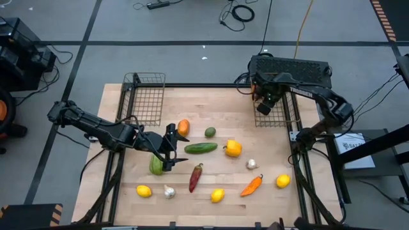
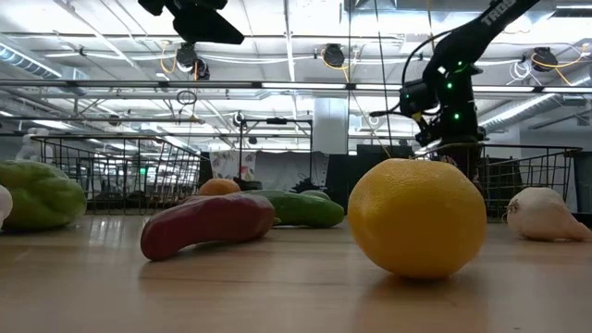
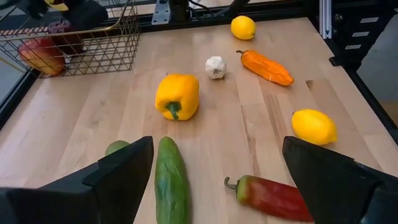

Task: Sort produce into baskets
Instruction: Put the left red apple into the right wire basket

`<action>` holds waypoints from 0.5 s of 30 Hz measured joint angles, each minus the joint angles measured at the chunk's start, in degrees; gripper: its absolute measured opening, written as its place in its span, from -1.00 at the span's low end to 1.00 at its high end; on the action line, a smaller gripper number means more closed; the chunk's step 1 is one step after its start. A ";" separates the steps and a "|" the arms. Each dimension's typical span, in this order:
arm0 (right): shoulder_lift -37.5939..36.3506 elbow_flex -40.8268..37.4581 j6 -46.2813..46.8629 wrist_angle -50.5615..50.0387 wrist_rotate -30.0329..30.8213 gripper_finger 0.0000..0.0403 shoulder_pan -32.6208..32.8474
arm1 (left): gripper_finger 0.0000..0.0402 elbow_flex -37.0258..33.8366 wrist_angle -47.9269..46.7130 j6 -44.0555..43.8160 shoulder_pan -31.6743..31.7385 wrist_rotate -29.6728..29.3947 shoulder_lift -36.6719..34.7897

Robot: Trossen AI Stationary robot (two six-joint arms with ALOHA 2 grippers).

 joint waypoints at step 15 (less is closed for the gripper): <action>0.32 0.00 -1.22 4.66 2.88 -0.71 -1.75 | 0.80 0.00 -0.44 -0.02 0.01 0.00 0.00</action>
